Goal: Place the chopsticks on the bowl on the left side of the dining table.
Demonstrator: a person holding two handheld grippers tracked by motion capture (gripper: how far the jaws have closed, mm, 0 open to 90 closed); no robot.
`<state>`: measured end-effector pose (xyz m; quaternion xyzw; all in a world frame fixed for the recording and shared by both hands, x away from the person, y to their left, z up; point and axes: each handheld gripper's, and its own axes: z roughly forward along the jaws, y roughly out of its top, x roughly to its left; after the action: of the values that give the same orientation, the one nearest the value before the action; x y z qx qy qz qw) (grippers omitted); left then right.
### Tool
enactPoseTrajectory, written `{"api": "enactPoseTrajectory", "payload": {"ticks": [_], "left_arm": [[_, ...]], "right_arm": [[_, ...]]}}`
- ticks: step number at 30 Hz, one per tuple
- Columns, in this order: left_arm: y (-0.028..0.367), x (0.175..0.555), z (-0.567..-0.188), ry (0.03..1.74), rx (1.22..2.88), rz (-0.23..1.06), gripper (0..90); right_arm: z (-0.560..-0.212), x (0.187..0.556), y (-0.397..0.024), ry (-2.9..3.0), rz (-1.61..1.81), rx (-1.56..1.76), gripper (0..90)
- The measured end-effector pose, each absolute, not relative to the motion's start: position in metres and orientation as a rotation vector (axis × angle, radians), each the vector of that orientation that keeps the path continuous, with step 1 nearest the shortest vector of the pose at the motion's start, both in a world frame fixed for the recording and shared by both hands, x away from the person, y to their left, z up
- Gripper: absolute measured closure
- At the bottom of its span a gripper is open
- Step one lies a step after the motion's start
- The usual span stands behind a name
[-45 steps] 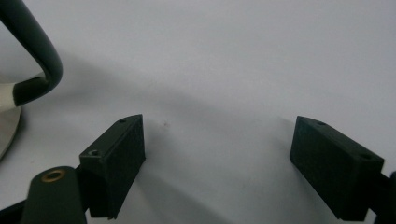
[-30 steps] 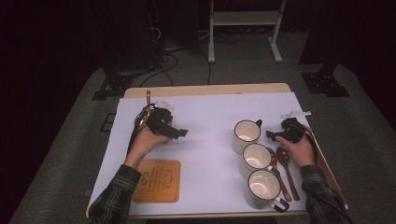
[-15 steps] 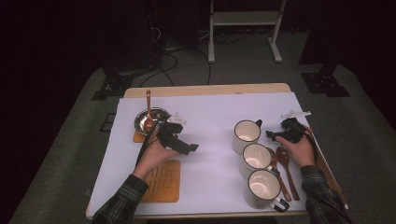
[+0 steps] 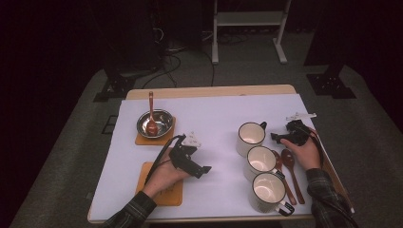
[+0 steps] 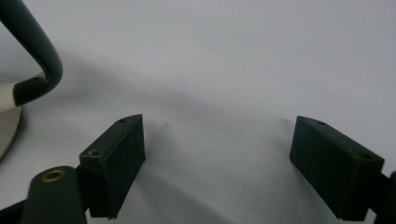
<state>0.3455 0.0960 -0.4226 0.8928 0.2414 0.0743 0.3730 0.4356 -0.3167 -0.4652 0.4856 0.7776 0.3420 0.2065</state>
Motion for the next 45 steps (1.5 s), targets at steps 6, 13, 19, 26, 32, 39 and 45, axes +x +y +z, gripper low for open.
{"api": "enactPoseTrajectory", "payload": {"ticks": [6, 13, 19, 26, 32, 39, 45], "left_arm": [[0.091, 0.33, -0.434, 0.603, 2.312, 0.181, 0.0], [0.089, 0.316, -0.444, 0.591, 2.329, 0.179, 0.0], [0.086, 0.306, -0.454, 0.566, 2.366, 0.192, 0.0], [0.085, 0.3, -0.459, 0.545, 2.383, 0.233, 0.0], [0.085, 0.3, -0.459, 0.547, 2.385, 0.234, 0.0], [0.085, 0.3, -0.459, 0.549, 2.383, 0.233, 0.0], [0.085, 0.3, -0.459, 0.548, 2.385, 0.234, 0.0]], "right_arm": [[-0.465, 0.436, -0.317, 2.166, 0.953, 1.353, 16.4], [-0.465, 0.436, -0.317, 2.166, 0.954, 1.355, 16.3], [-0.465, 0.436, -0.317, 2.167, 0.956, 1.354, 16.2], [-0.465, 0.436, -0.317, 2.167, 0.953, 1.357, 16.3], [-0.463, 0.436, -0.316, 2.17, 0.944, 1.363, 17.1], [-0.458, 0.435, -0.313, 2.188, 0.908, 1.373, 23.8], [-0.452, 0.43, -0.316, 2.189, 0.936, 1.396, 27.1]]}}
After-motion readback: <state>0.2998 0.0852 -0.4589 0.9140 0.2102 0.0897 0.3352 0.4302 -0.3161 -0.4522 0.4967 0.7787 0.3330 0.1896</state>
